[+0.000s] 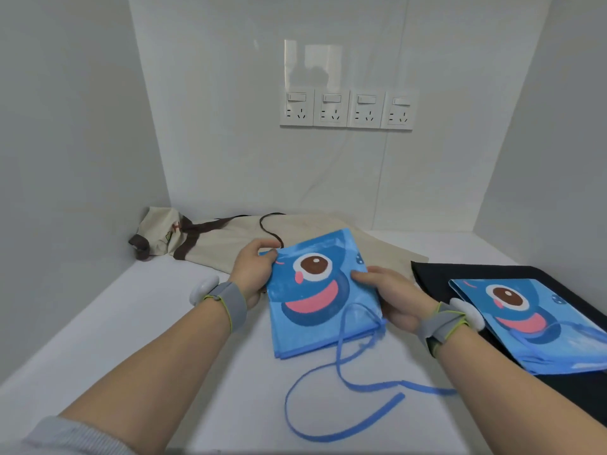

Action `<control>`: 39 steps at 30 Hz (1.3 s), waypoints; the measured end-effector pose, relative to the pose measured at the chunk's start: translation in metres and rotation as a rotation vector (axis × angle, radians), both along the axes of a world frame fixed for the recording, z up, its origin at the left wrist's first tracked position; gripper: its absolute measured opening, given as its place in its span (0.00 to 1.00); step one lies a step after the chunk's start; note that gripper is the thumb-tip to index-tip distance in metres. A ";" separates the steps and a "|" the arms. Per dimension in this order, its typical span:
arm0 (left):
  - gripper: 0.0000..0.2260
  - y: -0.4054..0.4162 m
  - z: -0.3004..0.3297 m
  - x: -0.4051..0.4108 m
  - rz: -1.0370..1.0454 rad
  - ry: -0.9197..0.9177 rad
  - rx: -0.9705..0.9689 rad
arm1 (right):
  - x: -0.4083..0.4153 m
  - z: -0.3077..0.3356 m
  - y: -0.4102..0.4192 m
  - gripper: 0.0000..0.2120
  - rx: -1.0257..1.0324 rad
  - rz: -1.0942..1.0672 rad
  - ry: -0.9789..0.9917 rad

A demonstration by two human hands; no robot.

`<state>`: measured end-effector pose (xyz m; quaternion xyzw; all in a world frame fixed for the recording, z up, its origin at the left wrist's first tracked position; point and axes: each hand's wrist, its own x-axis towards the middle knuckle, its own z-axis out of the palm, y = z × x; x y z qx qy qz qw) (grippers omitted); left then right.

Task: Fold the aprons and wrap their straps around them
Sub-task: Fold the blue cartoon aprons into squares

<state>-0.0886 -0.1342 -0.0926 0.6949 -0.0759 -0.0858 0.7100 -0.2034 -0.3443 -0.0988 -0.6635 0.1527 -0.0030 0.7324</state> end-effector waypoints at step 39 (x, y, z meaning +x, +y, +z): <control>0.08 -0.039 0.020 -0.062 -0.432 -0.218 0.184 | -0.072 0.016 0.000 0.07 -0.867 0.232 -0.283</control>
